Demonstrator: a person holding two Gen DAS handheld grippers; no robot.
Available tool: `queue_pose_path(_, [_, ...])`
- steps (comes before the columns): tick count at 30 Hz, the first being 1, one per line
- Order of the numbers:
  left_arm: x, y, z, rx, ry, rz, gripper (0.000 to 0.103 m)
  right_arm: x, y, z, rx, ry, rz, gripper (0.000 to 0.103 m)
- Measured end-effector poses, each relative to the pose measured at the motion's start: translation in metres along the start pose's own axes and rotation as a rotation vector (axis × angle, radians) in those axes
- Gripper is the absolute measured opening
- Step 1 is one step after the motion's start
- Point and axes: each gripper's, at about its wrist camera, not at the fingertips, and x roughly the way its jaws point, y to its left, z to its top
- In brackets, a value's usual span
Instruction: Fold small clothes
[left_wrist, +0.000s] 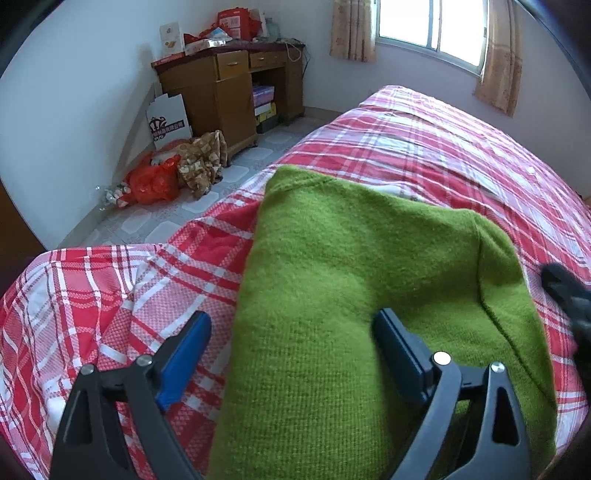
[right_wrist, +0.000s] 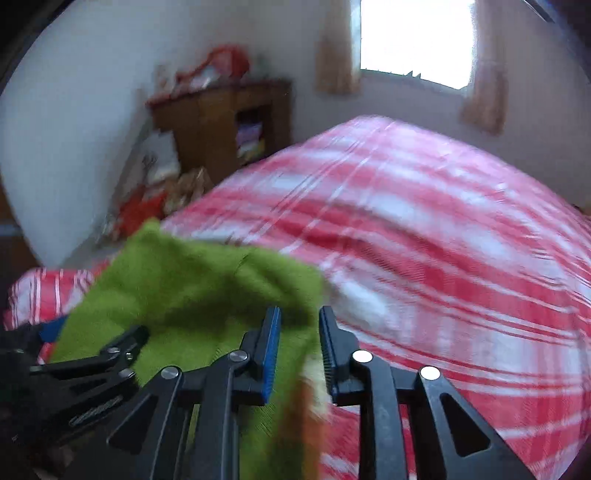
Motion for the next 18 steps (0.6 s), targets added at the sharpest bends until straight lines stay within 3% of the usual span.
queue_pose_path(3, [0.0, -0.002, 0.0, 0.007, -0.005, 0.011, 0.094, -0.038, 0.005, -0.01, -0.041, -0.037, 0.04, 0.023])
queue_pose_path(6, [-0.001, -0.004, -0.001, 0.014, -0.012, 0.023, 0.094, -0.052, 0.015, -0.033, -0.069, 0.023, 0.115, 0.023])
queue_pose_path(10, [-0.004, -0.004, -0.002, 0.023, -0.022, 0.032, 0.094, -0.045, 0.016, -0.067, -0.02, 0.106, 0.151, 0.024])
queue_pose_path(12, [-0.006, -0.006, -0.004, 0.033, -0.034, 0.044, 0.094, -0.041, 0.008, -0.075, 0.04, 0.107, 0.142, 0.038])
queue_pose_path(14, [-0.009, -0.006, -0.005, 0.037, -0.042, 0.05, 0.094, -0.036, -0.003, -0.081, 0.112, 0.102, 0.136, 0.061])
queue_pose_path(16, [-0.016, -0.003, -0.009, 0.03, -0.055, 0.041, 0.094, -0.03, -0.018, -0.089, 0.196, 0.106, 0.176, 0.075])
queue_pose_path(18, [-0.027, 0.001, -0.017, 0.019, -0.066, 0.012, 0.094, -0.021, -0.035, -0.09, 0.288, 0.135, 0.253, 0.078])
